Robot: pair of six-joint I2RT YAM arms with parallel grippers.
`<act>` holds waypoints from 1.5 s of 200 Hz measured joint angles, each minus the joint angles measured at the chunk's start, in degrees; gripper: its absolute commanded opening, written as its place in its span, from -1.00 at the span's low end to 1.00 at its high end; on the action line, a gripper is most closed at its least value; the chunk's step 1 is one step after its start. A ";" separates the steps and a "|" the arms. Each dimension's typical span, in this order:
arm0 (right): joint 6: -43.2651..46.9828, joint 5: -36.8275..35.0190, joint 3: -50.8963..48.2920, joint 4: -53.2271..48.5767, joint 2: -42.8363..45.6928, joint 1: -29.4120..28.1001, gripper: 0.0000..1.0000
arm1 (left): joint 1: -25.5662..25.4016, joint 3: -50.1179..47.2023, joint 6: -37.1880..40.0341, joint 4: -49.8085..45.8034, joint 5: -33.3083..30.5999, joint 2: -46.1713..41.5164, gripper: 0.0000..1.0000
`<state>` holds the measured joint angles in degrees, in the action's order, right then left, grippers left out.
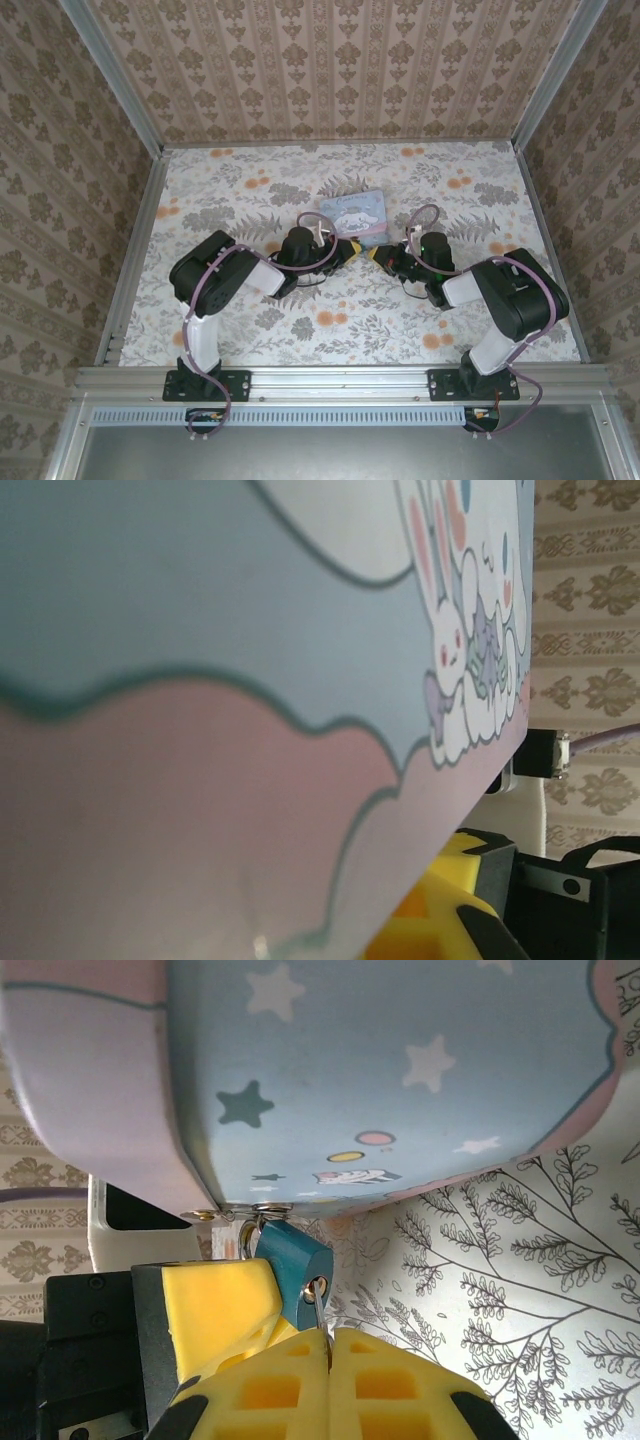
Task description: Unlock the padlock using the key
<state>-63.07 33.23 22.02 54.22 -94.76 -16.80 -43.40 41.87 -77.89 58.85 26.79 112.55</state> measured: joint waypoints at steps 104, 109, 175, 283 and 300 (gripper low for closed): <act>-4.04 4.39 1.53 8.98 -7.41 0.72 -1.00 | 0.81 -0.28 -1.46 0.35 -0.74 0.00 -1.00; -4.63 4.94 1.70 9.20 -7.80 0.87 -1.00 | 0.83 -0.28 -1.33 0.33 -0.74 0.00 -1.00; -0.55 11.13 5.68 -0.52 -7.08 3.26 -1.00 | 1.14 -0.33 0.61 -0.33 -0.11 -0.07 -1.00; -2.84 17.57 6.54 -1.14 -8.63 5.86 -1.00 | 1.18 -0.68 1.22 -0.50 2.43 -0.33 -1.00; -3.96 18.69 6.67 -0.37 -9.27 6.27 -1.00 | 1.18 -0.76 1.20 -0.44 2.78 -0.44 -1.00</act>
<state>-67.02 51.92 28.69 53.84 -104.03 -10.52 -42.22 41.10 -76.69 58.41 29.56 112.12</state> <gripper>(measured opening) 0.067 0.045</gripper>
